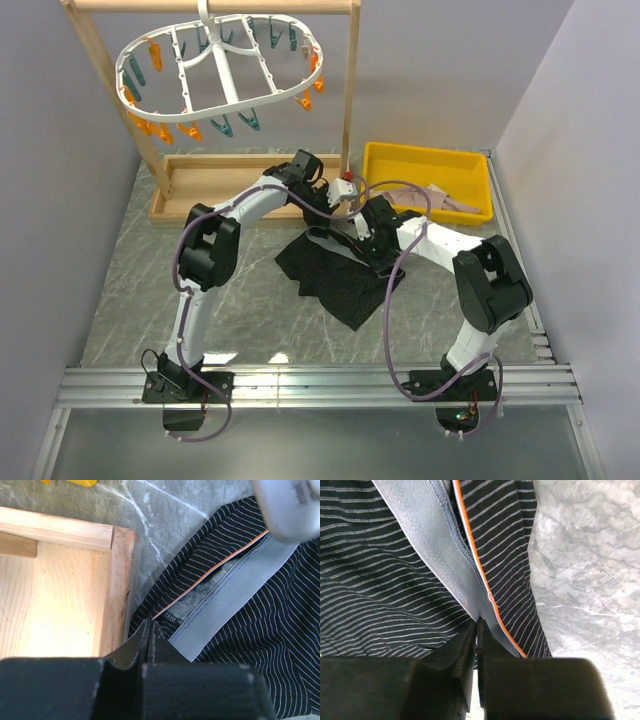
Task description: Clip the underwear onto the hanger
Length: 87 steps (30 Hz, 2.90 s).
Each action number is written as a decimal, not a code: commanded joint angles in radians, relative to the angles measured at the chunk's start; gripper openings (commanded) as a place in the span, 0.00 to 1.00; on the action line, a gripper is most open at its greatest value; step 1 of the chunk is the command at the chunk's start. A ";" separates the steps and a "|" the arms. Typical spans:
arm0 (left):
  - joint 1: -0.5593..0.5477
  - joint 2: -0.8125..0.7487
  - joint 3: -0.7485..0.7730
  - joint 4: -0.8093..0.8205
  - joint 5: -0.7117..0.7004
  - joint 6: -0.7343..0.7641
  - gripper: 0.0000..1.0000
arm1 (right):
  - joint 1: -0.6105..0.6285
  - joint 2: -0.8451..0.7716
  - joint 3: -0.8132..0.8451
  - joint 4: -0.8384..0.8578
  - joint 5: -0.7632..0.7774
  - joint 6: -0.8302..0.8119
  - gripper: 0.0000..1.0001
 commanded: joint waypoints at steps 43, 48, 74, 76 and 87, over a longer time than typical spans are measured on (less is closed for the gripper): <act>0.046 -1.149 -0.736 -0.040 0.015 -0.266 0.61 | -0.001 -0.641 0.166 -0.613 -0.138 -0.458 0.00; -0.111 -1.069 -0.830 0.084 0.000 0.071 0.58 | -0.003 -0.702 0.063 -0.593 -0.086 -0.467 0.00; -0.407 -0.387 -0.722 0.431 -0.030 0.809 0.48 | -0.135 -0.651 0.006 -0.531 -0.127 -0.419 0.00; -0.407 -0.377 -0.729 0.447 -0.028 0.829 0.47 | -0.139 -0.647 0.009 -0.533 -0.132 -0.422 0.00; -0.404 -0.384 -0.692 0.411 0.004 0.799 0.01 | -0.162 -0.656 -0.012 -0.516 -0.118 -0.442 0.00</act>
